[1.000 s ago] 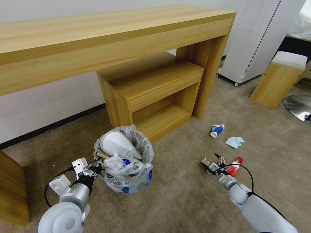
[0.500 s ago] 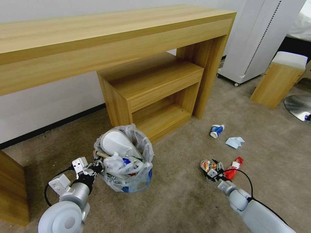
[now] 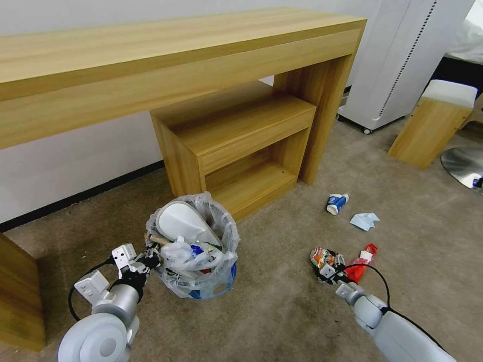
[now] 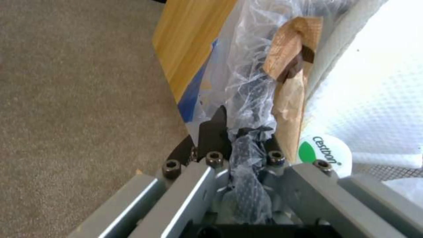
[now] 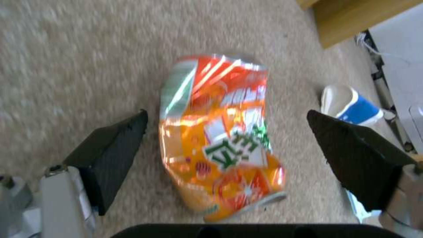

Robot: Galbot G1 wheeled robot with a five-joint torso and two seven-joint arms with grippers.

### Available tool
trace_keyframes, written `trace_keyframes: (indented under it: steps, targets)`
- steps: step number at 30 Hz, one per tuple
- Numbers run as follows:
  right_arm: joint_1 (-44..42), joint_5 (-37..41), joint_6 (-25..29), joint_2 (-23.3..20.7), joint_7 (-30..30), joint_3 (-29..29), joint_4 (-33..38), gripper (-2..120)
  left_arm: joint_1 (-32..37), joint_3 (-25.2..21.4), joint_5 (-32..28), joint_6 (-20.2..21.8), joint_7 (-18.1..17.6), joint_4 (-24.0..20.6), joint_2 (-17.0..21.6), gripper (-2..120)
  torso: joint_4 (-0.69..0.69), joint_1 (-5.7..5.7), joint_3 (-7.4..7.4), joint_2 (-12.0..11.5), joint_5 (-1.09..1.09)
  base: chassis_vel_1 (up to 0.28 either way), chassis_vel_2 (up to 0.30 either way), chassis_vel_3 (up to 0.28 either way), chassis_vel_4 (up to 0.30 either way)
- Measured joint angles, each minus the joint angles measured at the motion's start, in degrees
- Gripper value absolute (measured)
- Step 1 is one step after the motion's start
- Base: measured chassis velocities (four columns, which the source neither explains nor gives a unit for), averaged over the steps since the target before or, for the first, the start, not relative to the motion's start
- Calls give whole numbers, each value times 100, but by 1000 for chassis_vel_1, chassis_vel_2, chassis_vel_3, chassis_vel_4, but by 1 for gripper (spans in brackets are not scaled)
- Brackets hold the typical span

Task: Pick up the trash bin and place the garbage on the floor into it.

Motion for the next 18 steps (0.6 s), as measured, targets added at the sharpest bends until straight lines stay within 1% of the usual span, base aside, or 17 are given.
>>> trace_keyframes:
  steps: [18]
  targets:
    - [137,-141,94,158,-20,118,-479,92,-24,22,-10,-9,15,71,9,2,-1,0,0,0,-2,0,0,0,0]
